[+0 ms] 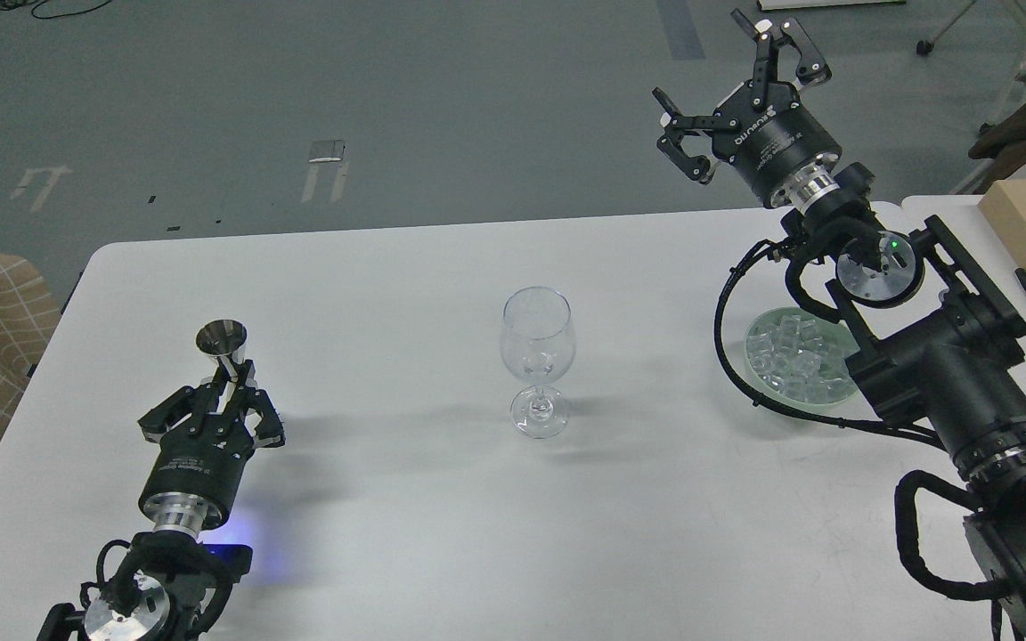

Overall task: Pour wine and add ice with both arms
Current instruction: 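Lift the jigger upright with the left gripper, then carry the jigger with the left gripper toward the wine glass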

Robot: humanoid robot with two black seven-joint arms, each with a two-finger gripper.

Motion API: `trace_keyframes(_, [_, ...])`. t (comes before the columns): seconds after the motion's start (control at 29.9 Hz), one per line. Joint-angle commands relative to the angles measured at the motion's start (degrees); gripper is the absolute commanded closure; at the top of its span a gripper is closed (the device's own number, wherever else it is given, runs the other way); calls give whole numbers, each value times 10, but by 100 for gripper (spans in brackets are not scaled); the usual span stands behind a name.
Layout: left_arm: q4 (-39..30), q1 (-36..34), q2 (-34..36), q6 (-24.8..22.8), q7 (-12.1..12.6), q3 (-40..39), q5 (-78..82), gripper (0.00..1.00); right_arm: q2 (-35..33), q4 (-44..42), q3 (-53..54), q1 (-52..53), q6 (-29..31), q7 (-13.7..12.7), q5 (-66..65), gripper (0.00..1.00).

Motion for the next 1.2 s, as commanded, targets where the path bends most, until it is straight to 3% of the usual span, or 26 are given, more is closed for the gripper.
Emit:
trace_keyframes(0.0, [-7, 1, 0, -3, 0, 0, 1, 92, 0, 1, 0, 0, -1, 0, 0, 0])
trace_keyframes(0.33, [-20, 2, 0, -13, -6, 27, 17, 96, 0, 1, 0, 0, -3, 0, 0, 0])
trace_keyframes(0.47, [-24, 2, 0, -20, -20, 37, 17, 99, 0, 1, 0, 0, -3, 0, 0, 0])
trace_keyframes(1.17, [-75, 21, 0, -21, -19, 106, 20, 99, -1, 1, 0, -2, -4, 0, 0, 0])
